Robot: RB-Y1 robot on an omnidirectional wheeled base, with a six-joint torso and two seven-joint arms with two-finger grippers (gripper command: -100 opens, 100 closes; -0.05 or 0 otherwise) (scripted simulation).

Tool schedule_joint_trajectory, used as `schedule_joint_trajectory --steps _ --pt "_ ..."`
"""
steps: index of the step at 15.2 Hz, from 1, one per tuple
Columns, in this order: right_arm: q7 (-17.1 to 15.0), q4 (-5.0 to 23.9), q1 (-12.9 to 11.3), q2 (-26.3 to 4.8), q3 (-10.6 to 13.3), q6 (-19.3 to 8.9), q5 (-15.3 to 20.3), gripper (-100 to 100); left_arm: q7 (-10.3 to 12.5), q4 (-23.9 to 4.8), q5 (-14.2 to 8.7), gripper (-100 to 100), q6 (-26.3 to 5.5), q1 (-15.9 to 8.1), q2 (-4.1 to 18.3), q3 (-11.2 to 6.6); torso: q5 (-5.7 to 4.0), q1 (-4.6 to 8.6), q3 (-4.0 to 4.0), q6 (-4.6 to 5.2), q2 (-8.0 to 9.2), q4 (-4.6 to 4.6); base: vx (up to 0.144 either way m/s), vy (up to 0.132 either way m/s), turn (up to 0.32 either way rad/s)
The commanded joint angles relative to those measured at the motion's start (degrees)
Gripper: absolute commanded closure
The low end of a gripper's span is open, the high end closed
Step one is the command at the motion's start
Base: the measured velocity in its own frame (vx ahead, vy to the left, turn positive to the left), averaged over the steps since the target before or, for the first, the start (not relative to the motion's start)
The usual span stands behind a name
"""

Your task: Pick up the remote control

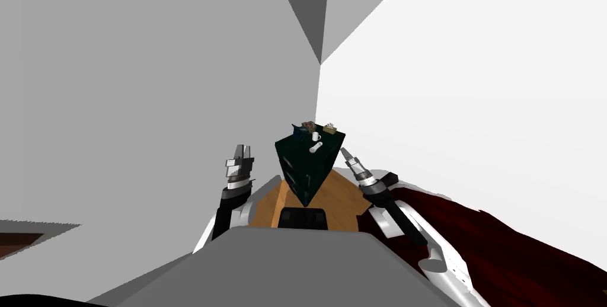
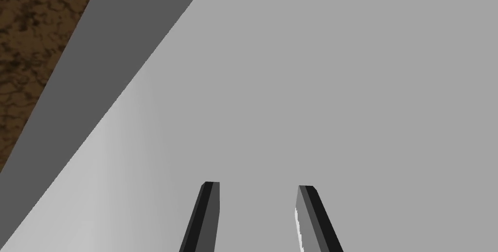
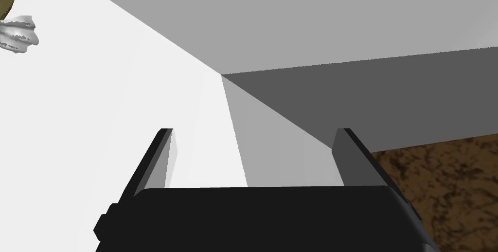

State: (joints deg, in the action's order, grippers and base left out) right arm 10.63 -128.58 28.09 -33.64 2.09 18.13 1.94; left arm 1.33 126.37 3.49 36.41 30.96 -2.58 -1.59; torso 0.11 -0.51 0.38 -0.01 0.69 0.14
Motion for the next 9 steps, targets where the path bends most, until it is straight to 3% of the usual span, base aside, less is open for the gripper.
schedule_joint_trajectory --steps 1,5,9 --pt "0.2 0.1 -0.5 -0.8 -0.3 0.2 0.8 -100 0.0 0.0 0.0 0 0.0 0.0 0.0 0.00 0.00 0.00 0.00 0.00 0.00 0.00 -0.196 0.121 0.107" --pt "1.1 1.4 -2.2 -3.6 -0.9 0.2 4.6 -100 0.0 0.0 0.0 0 0.0 0.0 0.0 0.01 0.04 -0.18 0.19 -0.03 0.31 0.08 -0.221 0.161 0.244" --pt "2.7 3.8 -3.3 -8.4 -0.4 0.5 9.6 -100 0.0 0.0 0.0 0 0.0 0.0 0.0 0.01 0.09 -0.37 -0.14 -0.07 -0.27 -0.04 -0.067 0.213 0.342"
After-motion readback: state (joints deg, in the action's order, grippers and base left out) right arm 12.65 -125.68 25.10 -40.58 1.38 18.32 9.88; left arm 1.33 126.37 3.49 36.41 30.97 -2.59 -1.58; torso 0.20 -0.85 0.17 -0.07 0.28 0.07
